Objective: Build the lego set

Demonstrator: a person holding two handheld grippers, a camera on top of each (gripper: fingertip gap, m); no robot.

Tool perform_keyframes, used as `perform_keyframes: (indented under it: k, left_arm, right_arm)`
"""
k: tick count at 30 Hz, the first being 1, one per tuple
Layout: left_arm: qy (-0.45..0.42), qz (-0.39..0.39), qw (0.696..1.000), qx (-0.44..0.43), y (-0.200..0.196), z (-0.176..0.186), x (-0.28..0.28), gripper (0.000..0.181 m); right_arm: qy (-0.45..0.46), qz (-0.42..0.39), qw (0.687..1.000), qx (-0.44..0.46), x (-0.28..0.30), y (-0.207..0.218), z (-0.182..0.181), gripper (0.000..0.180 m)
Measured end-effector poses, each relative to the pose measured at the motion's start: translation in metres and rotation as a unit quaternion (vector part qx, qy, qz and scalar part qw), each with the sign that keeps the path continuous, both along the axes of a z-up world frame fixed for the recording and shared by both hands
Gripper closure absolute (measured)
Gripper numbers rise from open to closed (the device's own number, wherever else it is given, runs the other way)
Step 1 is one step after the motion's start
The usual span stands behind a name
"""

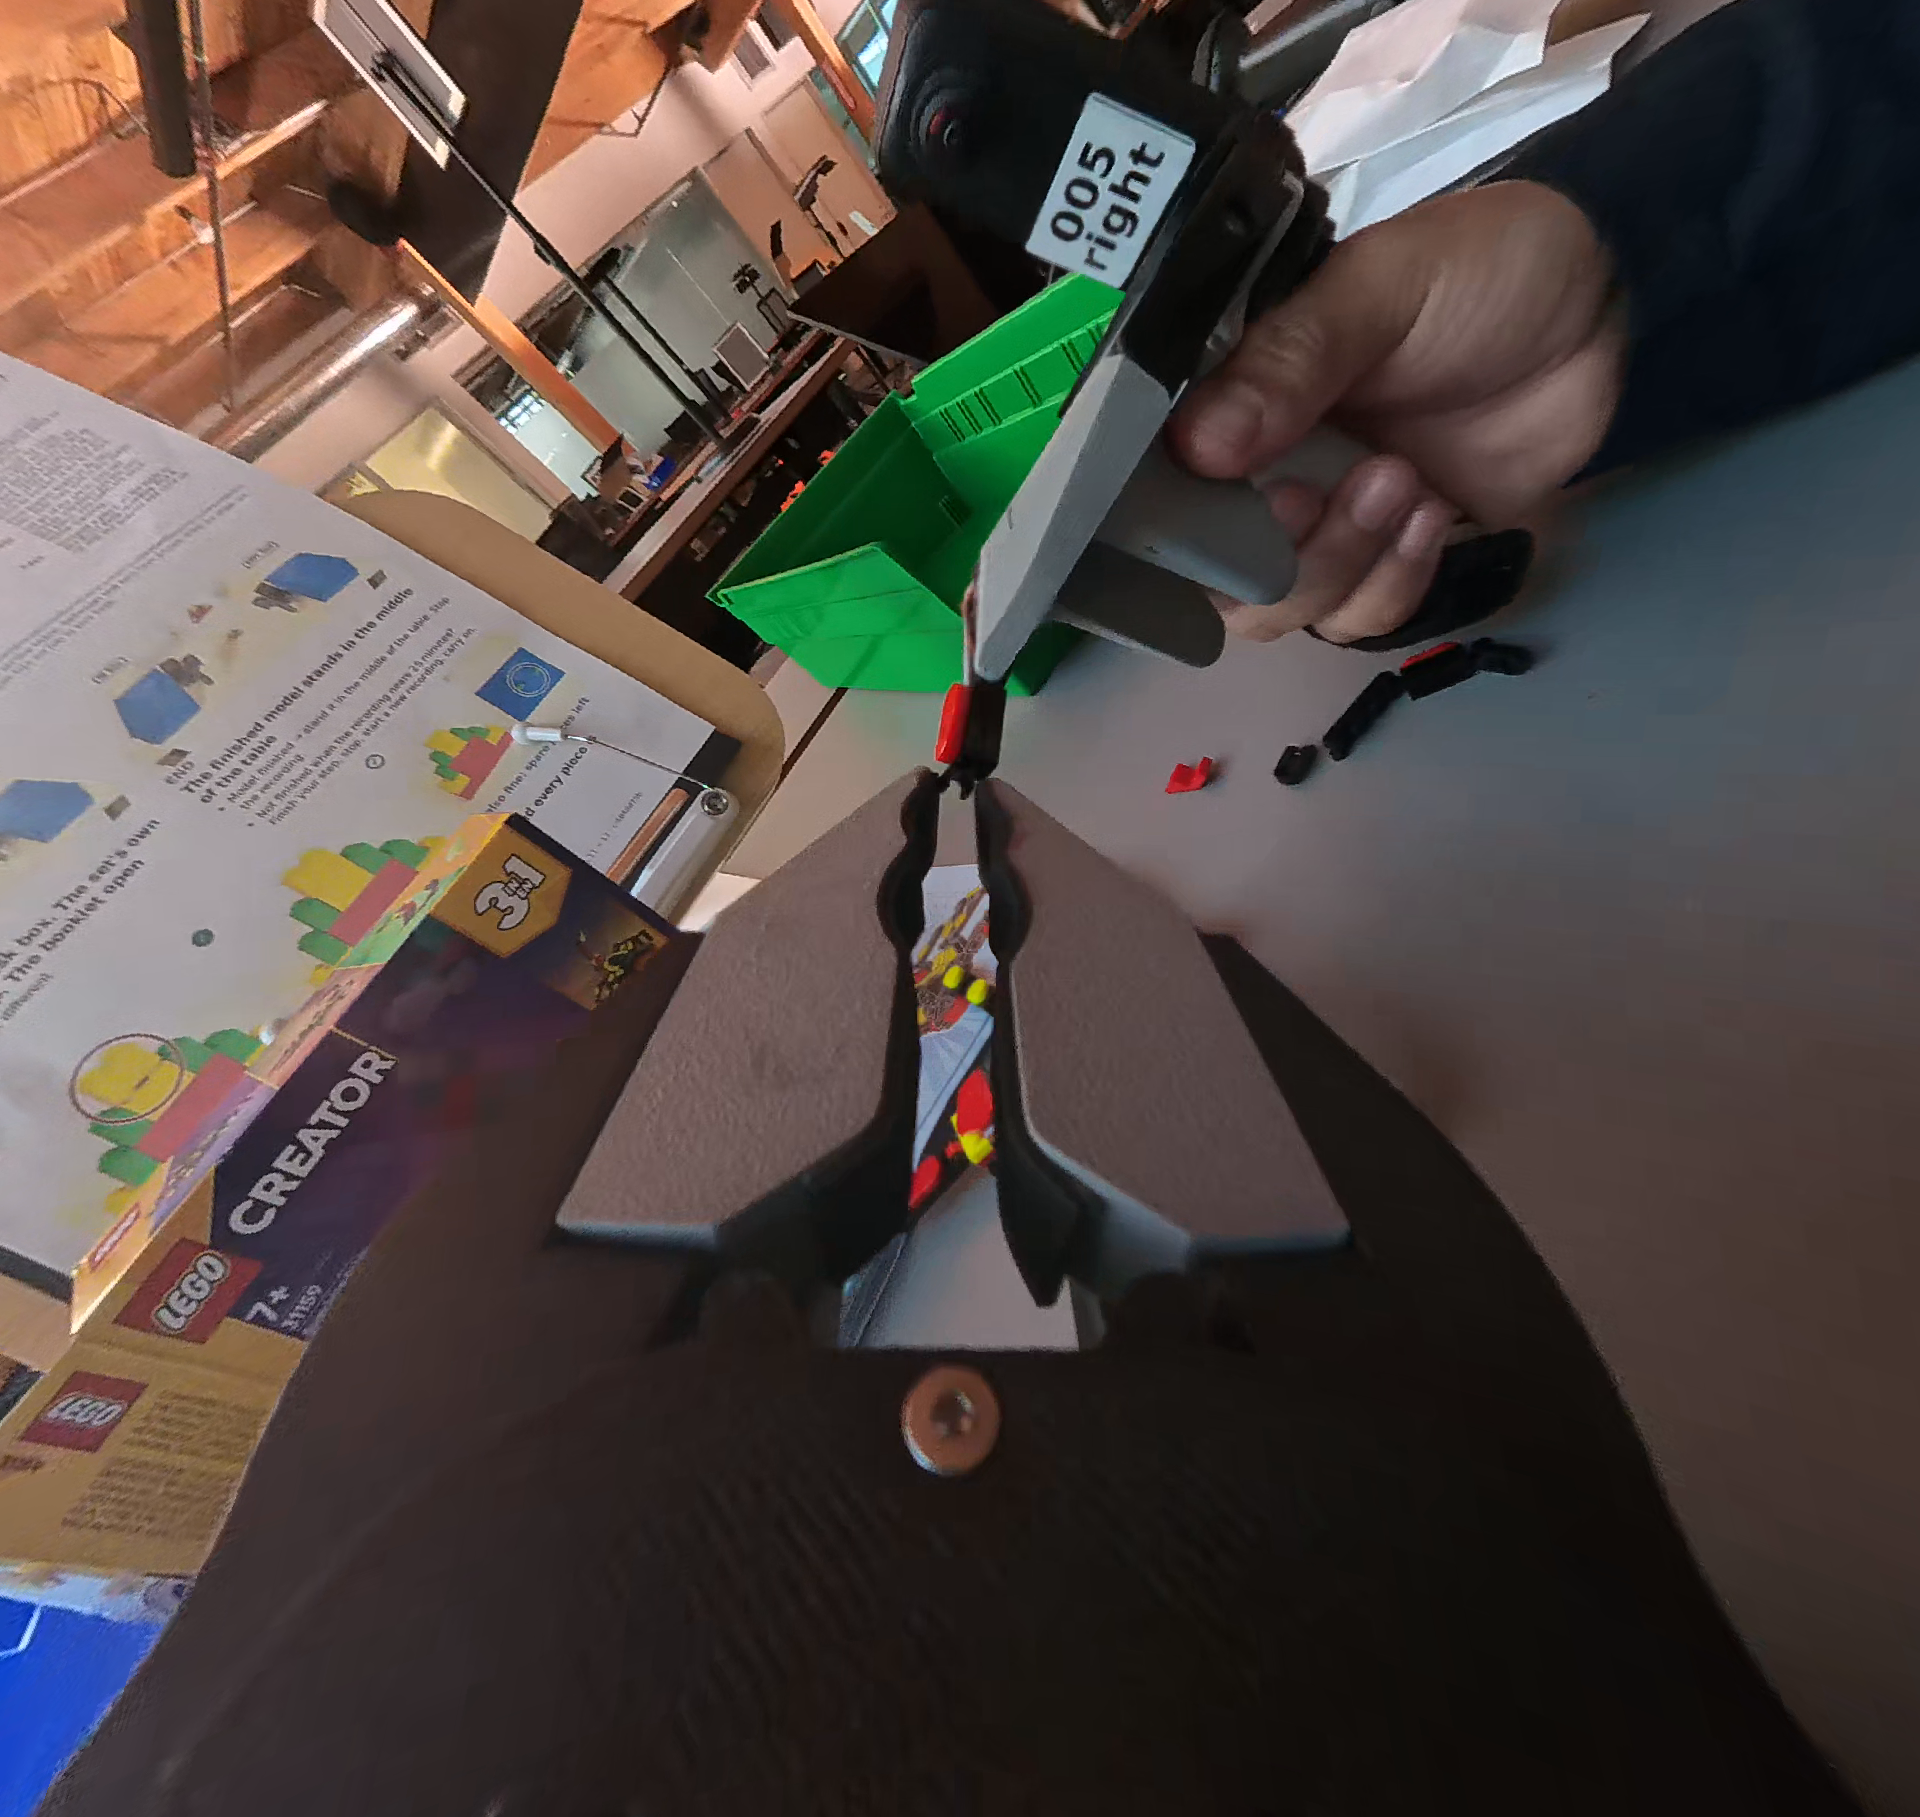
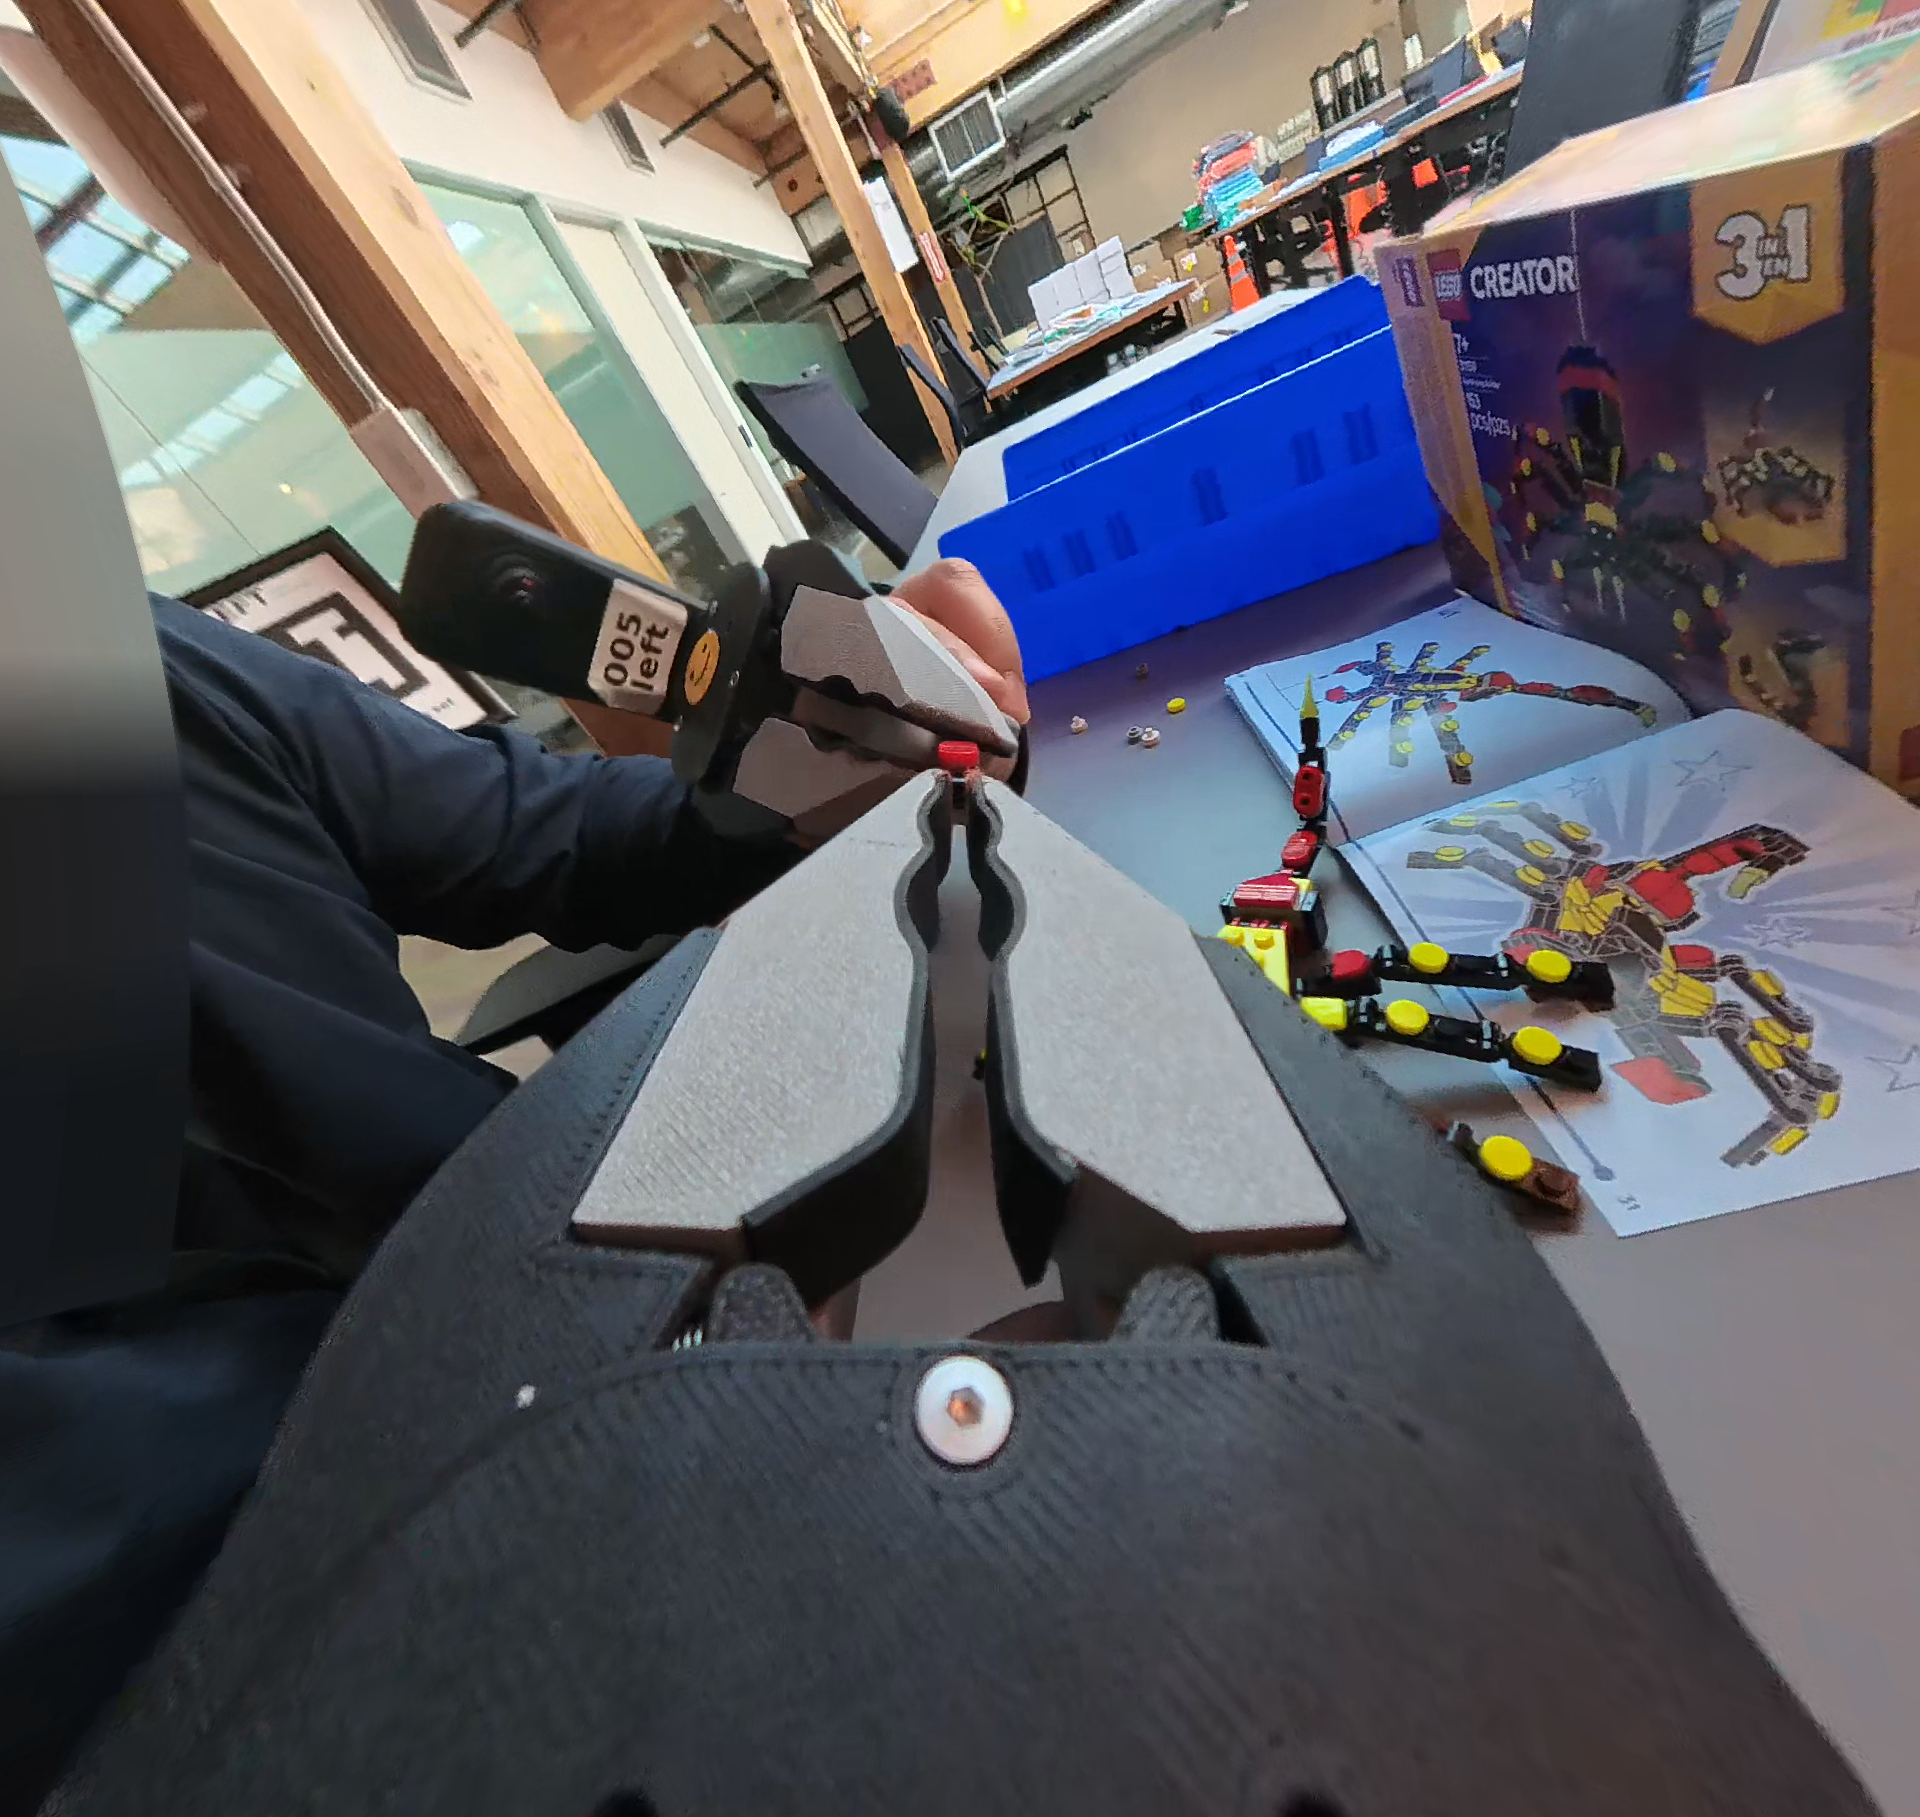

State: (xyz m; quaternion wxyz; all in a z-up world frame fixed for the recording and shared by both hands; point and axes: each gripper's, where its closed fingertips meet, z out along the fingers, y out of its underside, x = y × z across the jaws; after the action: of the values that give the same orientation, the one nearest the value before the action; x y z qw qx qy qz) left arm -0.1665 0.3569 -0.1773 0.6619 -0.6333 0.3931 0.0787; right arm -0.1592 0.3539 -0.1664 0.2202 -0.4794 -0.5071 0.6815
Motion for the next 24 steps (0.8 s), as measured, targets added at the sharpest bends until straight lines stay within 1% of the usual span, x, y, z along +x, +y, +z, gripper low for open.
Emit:
perform_keyframes:
  k: [5,10,13,16,18,19,20,21,22,24]
  left_arm:
    - [0.013,0.009,1.000,0.024,0.000,0.004,-0.001,0.176]
    - [0.031,0.021,0.999,0.030,0.002,0.001,-0.003,0.176]
    - [0.044,0.026,0.999,0.005,0.005,-0.006,-0.006,0.178]
    - [0.022,0.022,0.999,-0.020,0.005,-0.008,-0.009,0.179]
    - [0.014,0.020,0.999,-0.034,0.005,-0.010,-0.009,0.179]
    - [0.012,0.018,0.999,-0.038,0.005,-0.012,-0.009,0.179]
    - [0.008,0.017,0.999,-0.043,0.006,-0.013,-0.008,0.179]
    - [0.004,0.015,0.999,-0.049,0.006,-0.013,-0.008,0.179]
    - [0.001,0.014,0.998,-0.054,0.006,-0.014,-0.009,0.179]
    - [0.003,0.014,0.998,-0.058,0.006,-0.016,-0.009,0.179]
  right_arm:
    - [-0.001,0.012,0.998,-0.068,-0.001,0.000,0.002,0.180]
    - [-0.013,0.012,0.995,-0.100,-0.003,0.002,0.000,0.180]
    - [-0.027,0.005,0.995,-0.101,-0.005,0.003,-0.006,0.180]
    - [-0.022,-0.003,0.997,-0.074,-0.007,0.002,-0.007,0.180]
    - [-0.019,-0.010,1.000,-0.022,-0.006,0.001,-0.008,0.180]
    - [-0.014,-0.015,1.000,0.017,-0.006,0.001,-0.009,0.177]
    - [-0.004,-0.020,0.998,0.062,-0.004,0.000,-0.008,0.171]
    - [0.000,-0.030,0.993,0.117,-0.004,-0.001,-0.010,0.169]
    - [0.000,-0.044,0.983,0.179,-0.003,0.000,-0.013,0.169]
    - [0.002,-0.065,0.951,0.302,-0.002,-0.001,-0.018,0.167]
